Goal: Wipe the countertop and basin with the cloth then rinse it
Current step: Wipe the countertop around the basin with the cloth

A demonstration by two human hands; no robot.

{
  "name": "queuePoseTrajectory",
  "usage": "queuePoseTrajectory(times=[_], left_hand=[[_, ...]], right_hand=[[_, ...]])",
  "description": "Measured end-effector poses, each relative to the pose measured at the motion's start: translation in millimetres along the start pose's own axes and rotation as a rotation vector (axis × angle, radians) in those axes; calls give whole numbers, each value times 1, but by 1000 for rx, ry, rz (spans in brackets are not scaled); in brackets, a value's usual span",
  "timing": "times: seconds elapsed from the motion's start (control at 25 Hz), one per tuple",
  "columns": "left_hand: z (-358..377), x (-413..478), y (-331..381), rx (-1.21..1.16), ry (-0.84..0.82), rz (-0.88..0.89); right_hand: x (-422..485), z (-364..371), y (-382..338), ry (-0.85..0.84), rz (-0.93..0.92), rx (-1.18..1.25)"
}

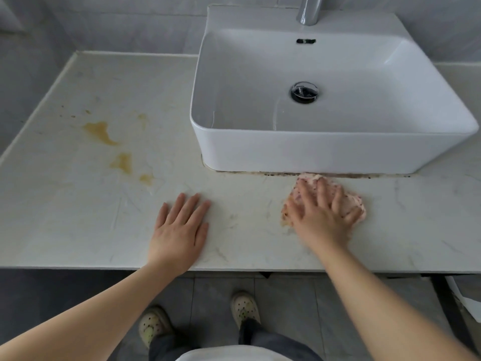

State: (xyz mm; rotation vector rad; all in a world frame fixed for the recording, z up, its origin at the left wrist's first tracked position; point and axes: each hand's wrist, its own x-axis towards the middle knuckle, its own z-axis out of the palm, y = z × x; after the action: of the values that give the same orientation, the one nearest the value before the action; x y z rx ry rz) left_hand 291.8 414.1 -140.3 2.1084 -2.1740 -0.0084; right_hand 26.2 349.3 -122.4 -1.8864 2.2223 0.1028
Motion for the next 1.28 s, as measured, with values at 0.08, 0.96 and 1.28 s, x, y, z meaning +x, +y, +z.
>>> queuePoseTrajectory(times=[0.08, 0.96, 1.28], left_hand=[[0, 0, 1, -5, 21, 9], [0, -1, -1, -74, 42, 9], [2, -1, -2, -72, 40, 19]], right_hand=[[-17, 11, -48, 55, -112, 17], [-22, 8, 26, 83, -203, -83], [-80, 26, -43, 56, -666, -114]])
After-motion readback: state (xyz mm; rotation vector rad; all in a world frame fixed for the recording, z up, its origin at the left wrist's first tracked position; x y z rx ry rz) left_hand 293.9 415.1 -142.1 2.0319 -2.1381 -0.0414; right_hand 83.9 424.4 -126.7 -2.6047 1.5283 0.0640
